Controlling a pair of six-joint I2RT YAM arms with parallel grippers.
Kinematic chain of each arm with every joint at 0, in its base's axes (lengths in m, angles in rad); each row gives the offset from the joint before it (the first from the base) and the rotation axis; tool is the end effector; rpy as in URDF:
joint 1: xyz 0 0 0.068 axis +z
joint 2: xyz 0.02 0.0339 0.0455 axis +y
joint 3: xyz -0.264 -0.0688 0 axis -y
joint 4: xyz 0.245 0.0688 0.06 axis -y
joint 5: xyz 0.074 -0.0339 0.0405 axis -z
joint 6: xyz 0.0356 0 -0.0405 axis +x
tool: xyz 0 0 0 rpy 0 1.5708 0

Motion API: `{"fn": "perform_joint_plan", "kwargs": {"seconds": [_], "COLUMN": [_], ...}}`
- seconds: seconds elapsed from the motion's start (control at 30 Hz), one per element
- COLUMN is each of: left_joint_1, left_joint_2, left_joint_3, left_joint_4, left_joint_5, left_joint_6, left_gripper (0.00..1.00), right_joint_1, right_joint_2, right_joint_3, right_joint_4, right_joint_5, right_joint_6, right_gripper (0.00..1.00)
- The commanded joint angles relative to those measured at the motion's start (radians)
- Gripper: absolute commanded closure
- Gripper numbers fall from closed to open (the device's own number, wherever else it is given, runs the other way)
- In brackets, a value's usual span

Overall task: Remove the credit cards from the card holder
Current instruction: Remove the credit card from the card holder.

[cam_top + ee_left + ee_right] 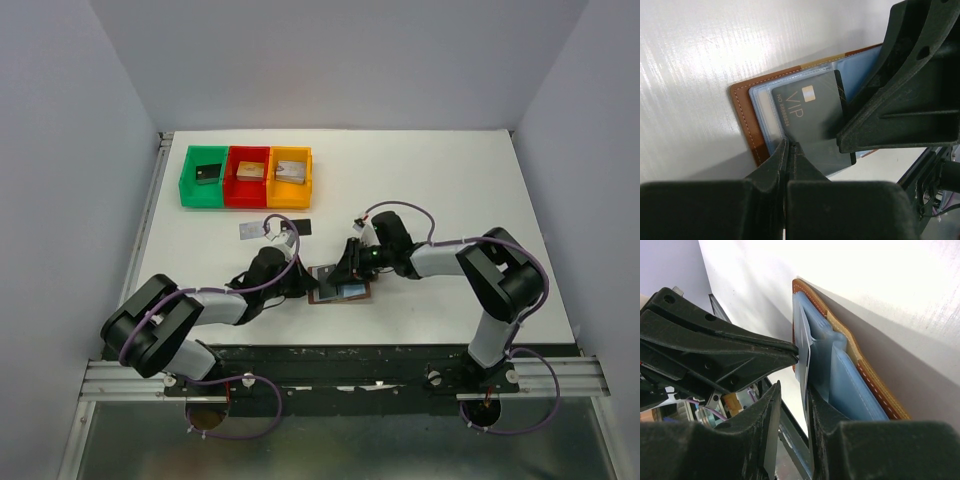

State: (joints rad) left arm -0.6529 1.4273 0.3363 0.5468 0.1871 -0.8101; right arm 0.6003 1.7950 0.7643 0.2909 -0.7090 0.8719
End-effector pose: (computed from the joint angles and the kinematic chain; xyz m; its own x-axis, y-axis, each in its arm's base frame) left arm 0.1880 -0.1522 0.1287 -0.8075 -0.2785 -0.5201 0.2008 0.6992 -0.6861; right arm 0.2598 0.2060 0.1235 -0.9899 0.0265 -0.1392 -0.1053 0.5197 0.8478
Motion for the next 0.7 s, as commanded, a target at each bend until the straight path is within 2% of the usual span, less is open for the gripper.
{"fn": "perform_joint_plan", "kwargs": {"seconds": [0.0, 0.3, 0.5, 0.67], "left_joint_1": [-0.027, -0.048, -0.050, -0.050], "left_joint_2": [0.027, 0.036, 0.025, 0.007], "left_joint_3": [0.003, 0.021, 0.012, -0.006], "left_joint_4": [0.011, 0.030, 0.025, 0.008], "left_joint_5": [0.035, 0.054, 0.041, 0.008], "left_joint_6": [0.023, 0.043, 0.038, 0.017], "left_gripper": [1.00, 1.00, 1.00, 1.00], "right_joint_1": [0.010, 0.013, 0.013, 0.013], "right_joint_2": [0.029, 0.055, 0.046, -0.012], "right_joint_3": [0.036, 0.041, 0.038, 0.038], "right_joint_4": [-0.025, -0.032, -0.042, -0.117], "right_joint_5": [-0.004, -0.003, -0.003, 0.025], "right_joint_6": [-0.031, -0.037, -0.047, -0.088], "right_gripper": [0.66, 0.61, 0.62, 0.63]}}
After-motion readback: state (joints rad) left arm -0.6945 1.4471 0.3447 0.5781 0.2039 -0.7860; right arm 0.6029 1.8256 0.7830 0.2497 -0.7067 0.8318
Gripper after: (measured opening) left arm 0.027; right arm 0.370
